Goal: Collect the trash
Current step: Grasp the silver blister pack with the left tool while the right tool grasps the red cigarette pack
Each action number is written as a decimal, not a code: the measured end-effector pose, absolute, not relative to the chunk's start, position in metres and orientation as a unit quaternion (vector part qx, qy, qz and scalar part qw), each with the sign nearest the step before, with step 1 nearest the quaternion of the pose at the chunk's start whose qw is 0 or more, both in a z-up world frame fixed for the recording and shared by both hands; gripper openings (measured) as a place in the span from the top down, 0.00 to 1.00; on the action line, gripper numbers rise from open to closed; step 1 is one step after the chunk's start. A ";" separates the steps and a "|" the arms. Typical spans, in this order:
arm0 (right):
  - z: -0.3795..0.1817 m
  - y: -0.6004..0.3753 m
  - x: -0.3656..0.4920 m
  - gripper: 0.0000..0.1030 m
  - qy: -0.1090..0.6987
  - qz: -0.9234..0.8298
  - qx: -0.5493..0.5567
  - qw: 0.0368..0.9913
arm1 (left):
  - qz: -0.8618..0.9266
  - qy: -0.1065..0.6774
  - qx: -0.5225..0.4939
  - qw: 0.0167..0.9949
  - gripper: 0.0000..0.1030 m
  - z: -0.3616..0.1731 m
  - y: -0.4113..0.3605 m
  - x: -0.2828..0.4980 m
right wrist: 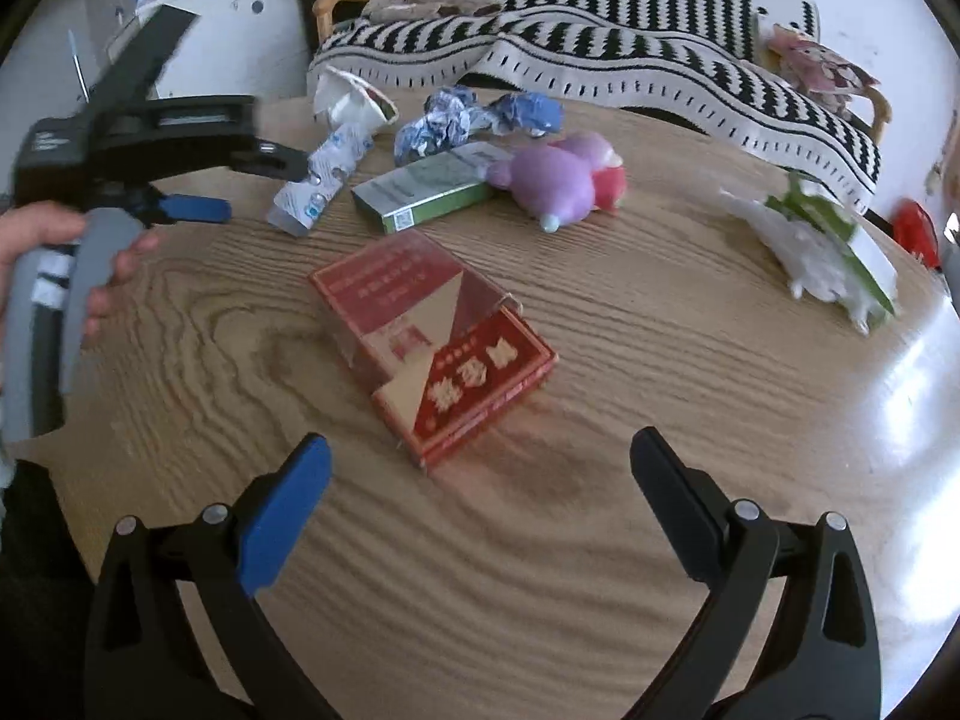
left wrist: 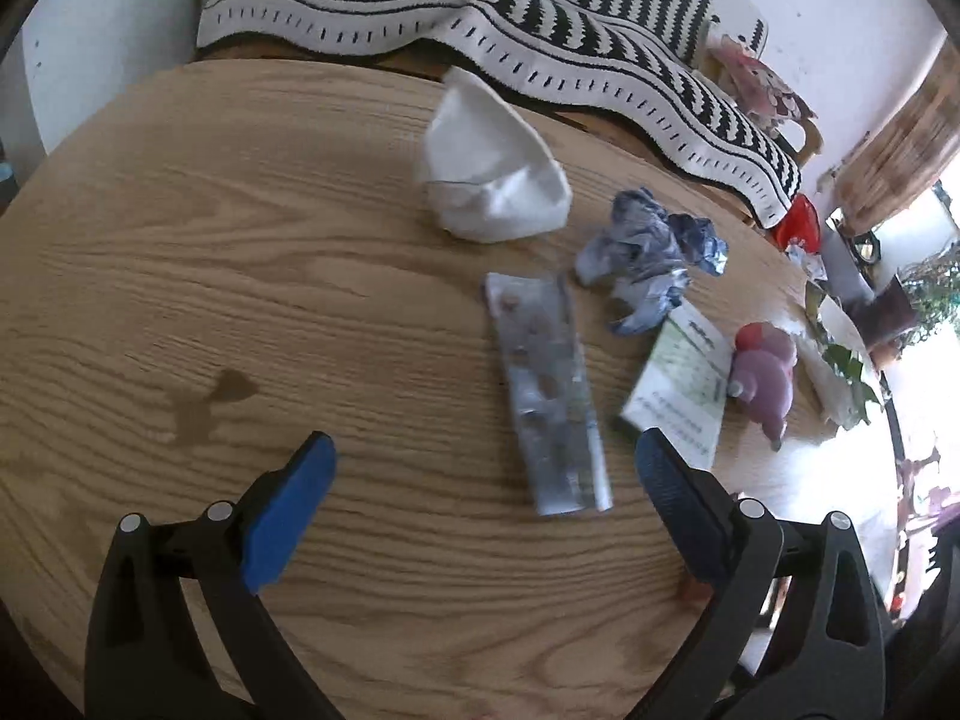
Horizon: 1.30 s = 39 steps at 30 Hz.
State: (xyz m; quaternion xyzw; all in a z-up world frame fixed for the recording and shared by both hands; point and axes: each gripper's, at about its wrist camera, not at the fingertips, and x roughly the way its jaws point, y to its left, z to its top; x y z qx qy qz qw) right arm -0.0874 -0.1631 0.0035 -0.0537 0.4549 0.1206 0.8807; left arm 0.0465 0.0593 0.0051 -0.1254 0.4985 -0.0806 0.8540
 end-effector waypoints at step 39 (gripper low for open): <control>0.007 -0.146 -0.041 0.39 0.437 0.156 -0.066 0.883 | -0.121 0.459 0.063 0.878 0.67 0.001 0.026 0.044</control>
